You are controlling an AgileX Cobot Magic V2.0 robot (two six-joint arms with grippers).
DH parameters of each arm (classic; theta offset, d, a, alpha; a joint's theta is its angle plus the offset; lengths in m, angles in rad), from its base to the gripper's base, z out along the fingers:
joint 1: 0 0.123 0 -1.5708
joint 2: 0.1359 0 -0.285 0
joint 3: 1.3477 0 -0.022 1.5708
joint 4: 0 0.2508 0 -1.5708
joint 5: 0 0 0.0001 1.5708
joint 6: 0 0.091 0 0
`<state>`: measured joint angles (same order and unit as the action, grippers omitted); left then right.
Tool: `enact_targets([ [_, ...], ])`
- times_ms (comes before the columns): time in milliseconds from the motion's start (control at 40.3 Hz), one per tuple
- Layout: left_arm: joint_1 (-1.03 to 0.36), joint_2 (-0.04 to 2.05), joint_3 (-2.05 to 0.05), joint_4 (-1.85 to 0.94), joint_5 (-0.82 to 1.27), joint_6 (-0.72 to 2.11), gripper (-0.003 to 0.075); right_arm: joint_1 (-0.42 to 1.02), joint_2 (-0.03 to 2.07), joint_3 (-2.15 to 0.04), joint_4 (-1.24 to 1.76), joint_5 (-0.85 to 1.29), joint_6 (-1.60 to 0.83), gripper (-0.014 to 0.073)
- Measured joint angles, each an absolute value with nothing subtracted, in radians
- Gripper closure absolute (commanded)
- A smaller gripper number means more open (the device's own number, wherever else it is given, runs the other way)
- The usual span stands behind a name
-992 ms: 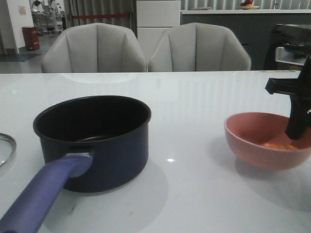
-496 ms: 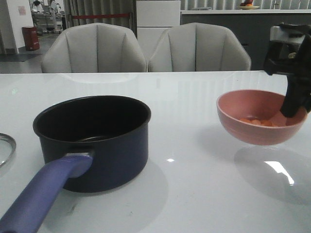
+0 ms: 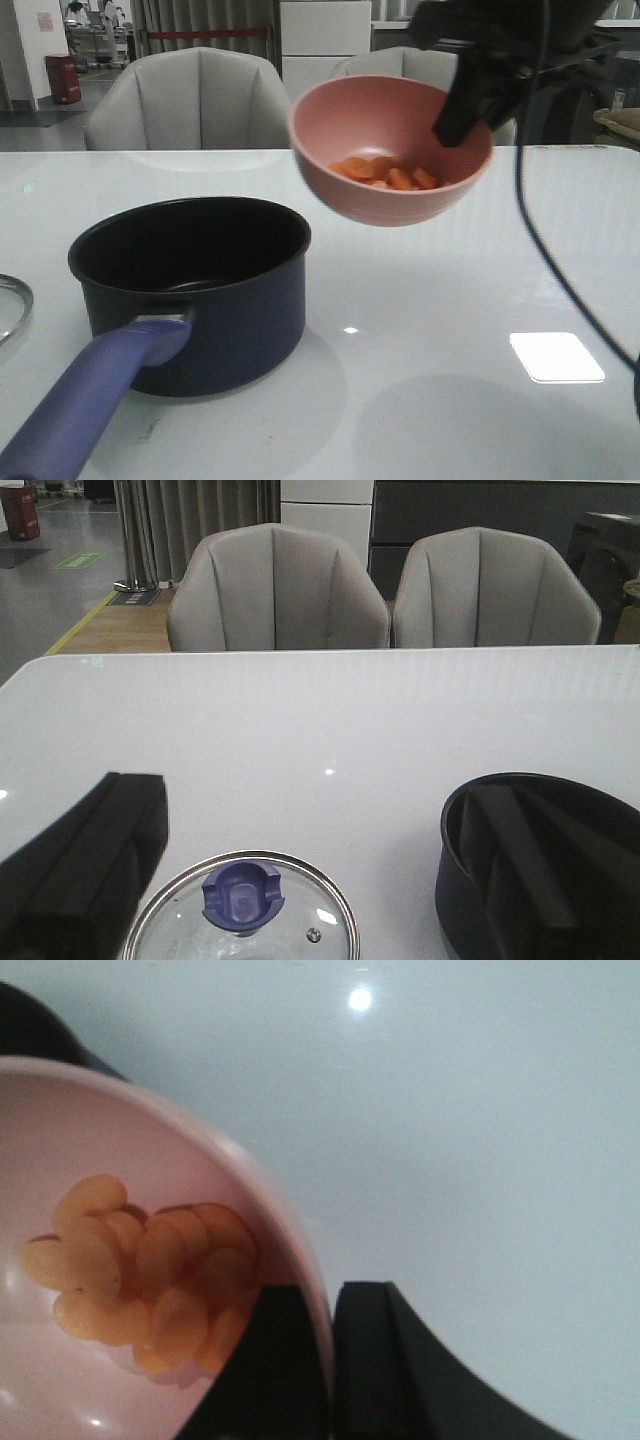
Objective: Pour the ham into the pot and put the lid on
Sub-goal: 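Lift the pink bowl and carry it over the saucepan with the right gripper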
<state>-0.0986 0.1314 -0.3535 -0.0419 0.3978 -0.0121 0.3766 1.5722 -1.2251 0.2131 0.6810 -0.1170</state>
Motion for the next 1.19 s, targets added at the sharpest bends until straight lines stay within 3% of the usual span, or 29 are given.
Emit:
enact_targets([
  [223,-0.099,0.131,-0.352,-0.042,0.398,-0.012,0.0083,0.531,1.596,-1.225,0.054,0.536,0.064,0.0456],
  [595,-0.099,0.131,-0.352,-0.042,0.396,-0.012,0.0083,0.581,1.680,-1.225,-0.087,0.253,0.178,0.0456],
  [967,-0.099,0.131,-0.352,-0.042,0.396,-0.012,0.0083,0.581,1.682,-1.021,-0.101,-0.328,0.177,0.0456],
  [1190,-0.099,0.131,-0.352,-0.042,0.396,-0.012,0.0083,0.581,1.713,-0.948,-0.070,-0.594,0.026,0.0456],
])
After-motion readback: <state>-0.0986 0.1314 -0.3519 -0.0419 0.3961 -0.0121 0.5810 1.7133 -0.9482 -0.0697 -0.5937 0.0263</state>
